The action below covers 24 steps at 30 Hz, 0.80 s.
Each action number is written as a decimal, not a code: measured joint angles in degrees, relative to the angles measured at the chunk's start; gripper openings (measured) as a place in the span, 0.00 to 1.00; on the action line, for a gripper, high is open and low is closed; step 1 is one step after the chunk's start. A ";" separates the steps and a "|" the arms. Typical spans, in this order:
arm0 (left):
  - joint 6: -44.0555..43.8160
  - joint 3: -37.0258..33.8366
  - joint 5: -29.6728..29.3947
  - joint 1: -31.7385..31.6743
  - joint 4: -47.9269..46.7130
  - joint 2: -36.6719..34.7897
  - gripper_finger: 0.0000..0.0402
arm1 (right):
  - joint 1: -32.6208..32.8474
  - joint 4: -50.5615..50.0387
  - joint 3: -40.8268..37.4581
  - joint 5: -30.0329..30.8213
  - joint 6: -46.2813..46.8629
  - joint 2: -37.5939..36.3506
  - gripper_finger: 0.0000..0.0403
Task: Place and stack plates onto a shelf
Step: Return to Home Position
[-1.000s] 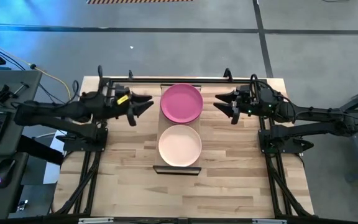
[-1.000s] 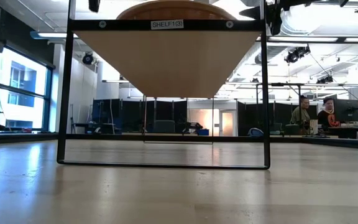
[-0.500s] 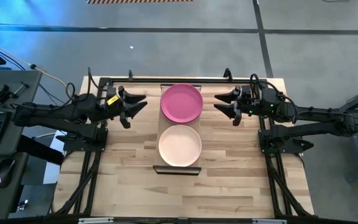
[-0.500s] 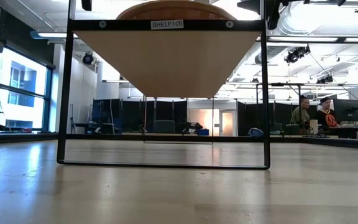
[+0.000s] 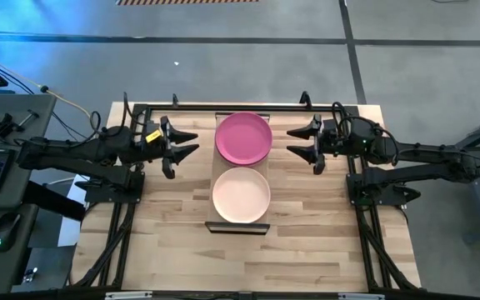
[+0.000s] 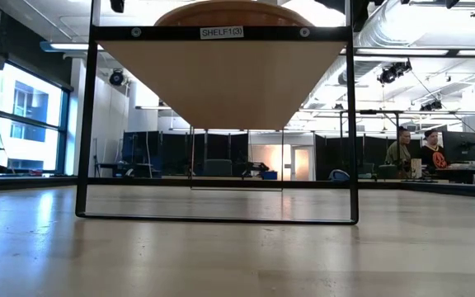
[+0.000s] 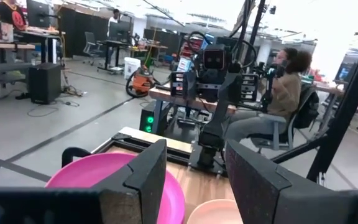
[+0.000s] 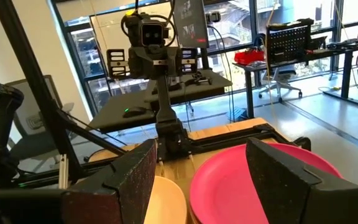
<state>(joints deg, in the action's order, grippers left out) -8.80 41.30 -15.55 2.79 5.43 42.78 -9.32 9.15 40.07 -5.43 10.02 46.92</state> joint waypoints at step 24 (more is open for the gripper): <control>-5.58 -18.68 -1.15 -0.09 12.96 -14.35 0.31 | 0.00 -0.25 0.00 1.91 3.06 -0.02 0.58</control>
<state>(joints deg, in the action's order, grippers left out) -14.38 22.62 -16.70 2.70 18.39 28.43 -9.32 8.90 40.07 -3.52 13.09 46.89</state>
